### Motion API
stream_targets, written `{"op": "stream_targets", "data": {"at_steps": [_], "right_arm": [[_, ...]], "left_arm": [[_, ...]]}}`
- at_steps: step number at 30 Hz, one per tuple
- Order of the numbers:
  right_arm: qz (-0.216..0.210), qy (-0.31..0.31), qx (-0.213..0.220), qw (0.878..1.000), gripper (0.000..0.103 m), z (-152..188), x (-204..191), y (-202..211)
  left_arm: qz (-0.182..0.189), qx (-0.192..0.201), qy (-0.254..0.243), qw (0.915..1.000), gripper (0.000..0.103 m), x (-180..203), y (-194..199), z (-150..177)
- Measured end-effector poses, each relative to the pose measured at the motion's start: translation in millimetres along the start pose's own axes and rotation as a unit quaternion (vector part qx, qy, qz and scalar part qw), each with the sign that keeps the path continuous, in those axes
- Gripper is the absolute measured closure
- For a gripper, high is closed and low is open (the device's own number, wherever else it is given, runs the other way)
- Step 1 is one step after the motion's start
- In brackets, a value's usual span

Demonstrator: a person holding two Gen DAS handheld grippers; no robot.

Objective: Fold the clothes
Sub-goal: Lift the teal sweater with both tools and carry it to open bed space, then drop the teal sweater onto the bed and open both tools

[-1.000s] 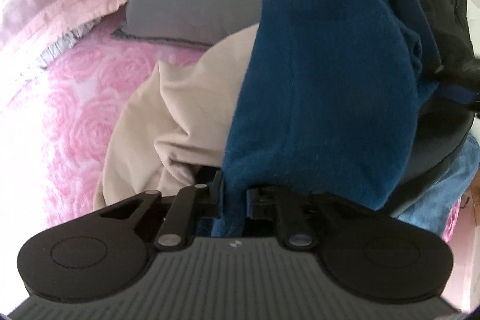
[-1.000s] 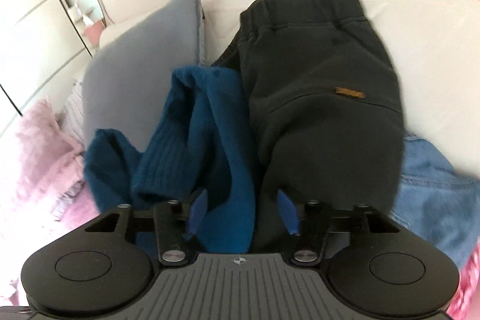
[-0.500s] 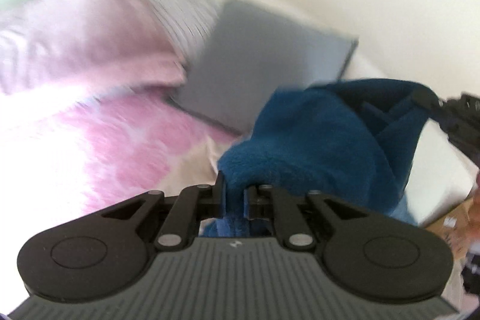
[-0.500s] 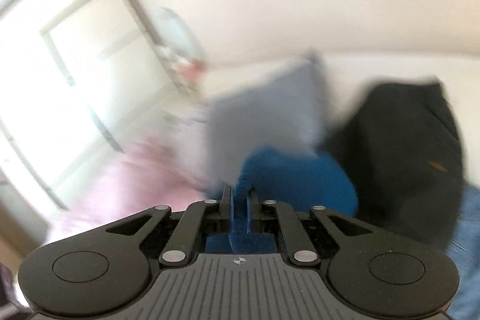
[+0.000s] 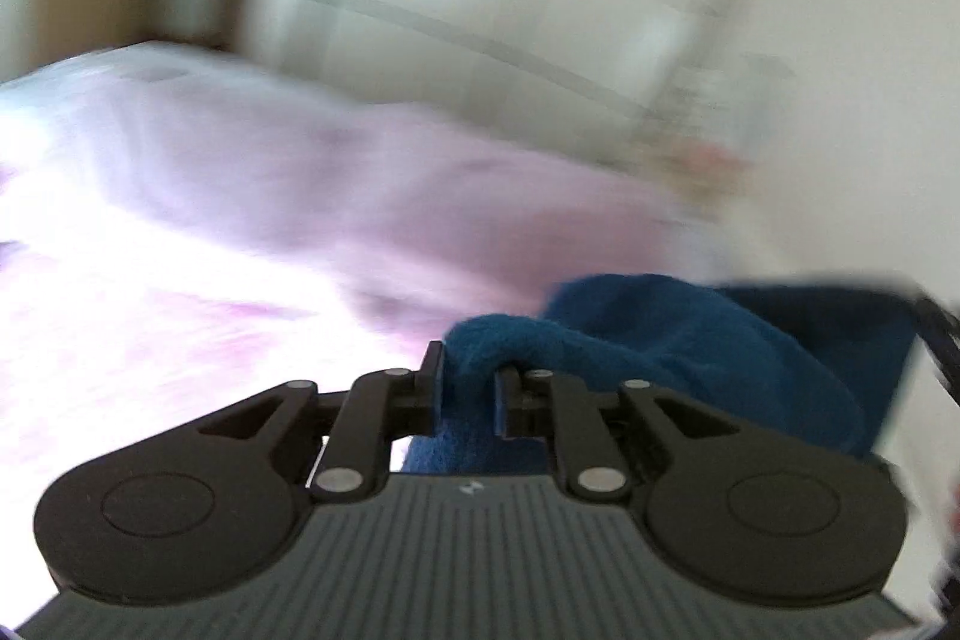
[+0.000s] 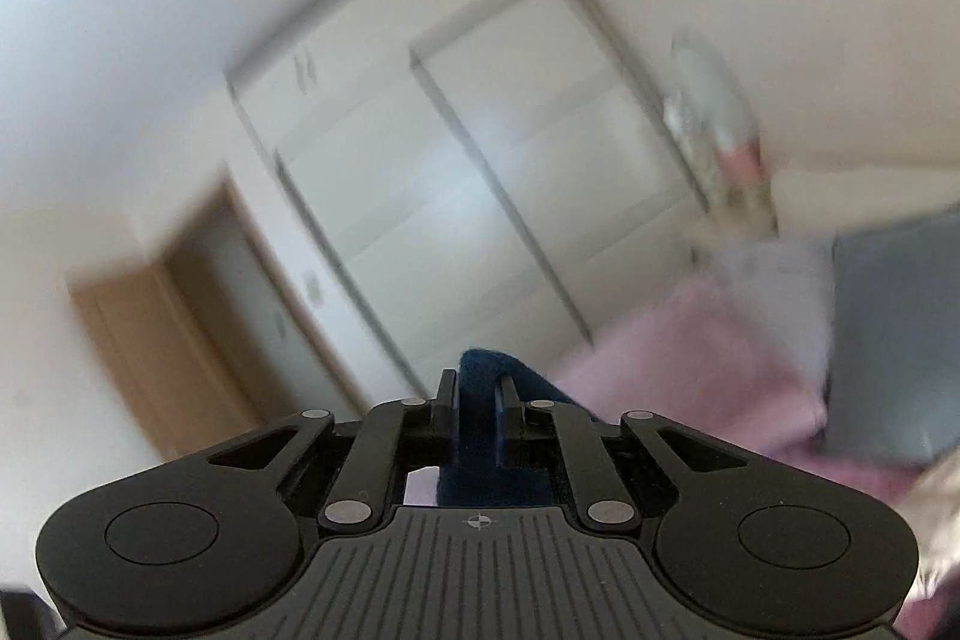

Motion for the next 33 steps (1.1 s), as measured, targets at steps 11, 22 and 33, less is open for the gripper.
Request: {"op": "stream_targets", "data": {"at_steps": [11,22,33], "right_arm": [[0.070,0.132,-0.292,0.945,0.037,226.9,-91.3,-35.3],[0.050,0.211,-0.409,0.886,0.037,335.8,-152.3,28.7],[0.043,0.224,-0.445,0.866,0.037,356.6,-137.4,77.4]], "left_arm": [[-0.173,-0.147,-0.032,0.9734,0.089,-150.4,30.2,89.0],[-0.128,-0.144,-0.076,0.9784,0.082,-129.9,63.3,127.4],[-0.147,-0.150,-0.085,0.9741,0.073,-102.7,109.2,178.4]]}}
Point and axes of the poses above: each gripper's, at about its wrist camera, not at the fingertips, and y roughly against the way its jaws point, x to its right, z to its underside, the point moved 5 cm from there along -y, roughly the way its jaws point, and after that the axes turned 4 degrees about z, right-handed, at the moved point
